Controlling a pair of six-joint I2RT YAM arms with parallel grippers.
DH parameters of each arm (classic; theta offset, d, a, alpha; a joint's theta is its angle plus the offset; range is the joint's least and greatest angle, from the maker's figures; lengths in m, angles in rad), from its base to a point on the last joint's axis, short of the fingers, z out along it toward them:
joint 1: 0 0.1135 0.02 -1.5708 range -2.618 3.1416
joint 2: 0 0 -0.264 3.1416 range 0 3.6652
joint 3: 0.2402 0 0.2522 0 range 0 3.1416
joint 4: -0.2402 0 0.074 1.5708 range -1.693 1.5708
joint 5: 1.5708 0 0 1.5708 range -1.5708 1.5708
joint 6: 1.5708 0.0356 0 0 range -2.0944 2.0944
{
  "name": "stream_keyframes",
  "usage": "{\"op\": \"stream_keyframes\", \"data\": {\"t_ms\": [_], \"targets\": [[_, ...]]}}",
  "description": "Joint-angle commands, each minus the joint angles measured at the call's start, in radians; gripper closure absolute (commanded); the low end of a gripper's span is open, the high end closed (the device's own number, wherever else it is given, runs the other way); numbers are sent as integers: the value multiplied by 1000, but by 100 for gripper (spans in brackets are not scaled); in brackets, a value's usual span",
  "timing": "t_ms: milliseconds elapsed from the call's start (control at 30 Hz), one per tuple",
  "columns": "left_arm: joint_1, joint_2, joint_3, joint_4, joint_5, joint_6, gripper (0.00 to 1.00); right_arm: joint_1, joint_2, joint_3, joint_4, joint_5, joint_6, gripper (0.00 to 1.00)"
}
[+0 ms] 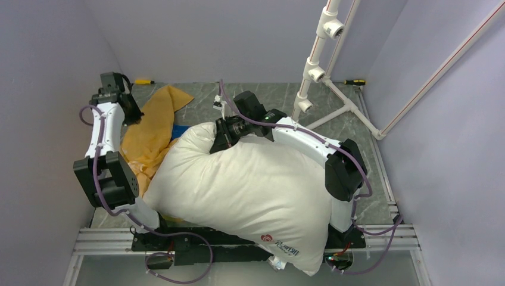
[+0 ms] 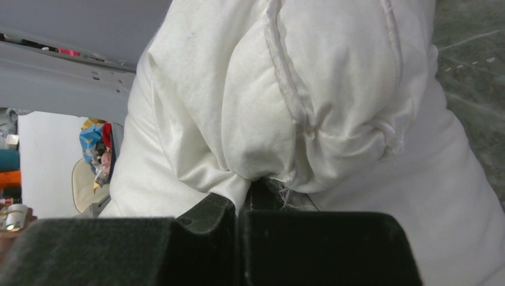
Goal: Put the pillow into the pillowcase
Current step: Stuff the pillow into the pillowcase.
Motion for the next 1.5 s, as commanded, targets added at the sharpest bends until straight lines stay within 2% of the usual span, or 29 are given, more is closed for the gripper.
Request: {"op": "stream_keyframes", "data": {"t_ms": [0, 33, 100, 167, 233, 433, 600, 767, 1000, 1233, 1267, 1367, 1467], "targets": [[12, -1, 173, 64, 84, -16, 100, 9, -21, -32, -335, -11, -67, 100], [8, -2, 200, 49, 135, 0, 99, 8, -17, -29, -341, -12, -70, 100], [-33, -20, 232, -47, 164, 24, 74, 1, -8, -20, -365, -9, -80, 100], [-121, -62, 210, -123, 119, 77, 54, -11, -4, -14, -402, 6, -90, 100], [-208, -116, 156, -205, 62, 111, 43, -28, -15, -30, -422, 14, -96, 100], [-393, -282, -81, -342, -146, 126, 32, -65, -56, -83, -496, 1, -130, 100], [-427, -331, -203, -336, -334, 145, 29, -65, -38, -71, -535, -30, -162, 100], [-427, -265, -239, -276, -393, 197, 35, -65, -24, -68, -558, -40, -185, 100], [-445, -193, -289, -149, -322, 233, 48, -65, -10, -58, -564, -38, -188, 100], [-464, -89, -340, -78, -413, 264, 45, -65, -1, -40, -566, -35, -189, 100], [-464, -73, -342, -68, -426, 294, 50, -65, -1, -38, -564, -34, -187, 100], [-462, -25, -327, -59, -473, 315, 81, -65, 1, -22, -569, -29, -188, 100], [-454, -4, -245, -96, -459, 309, 100, -66, -2, 10, -576, 4, -194, 100]]}}
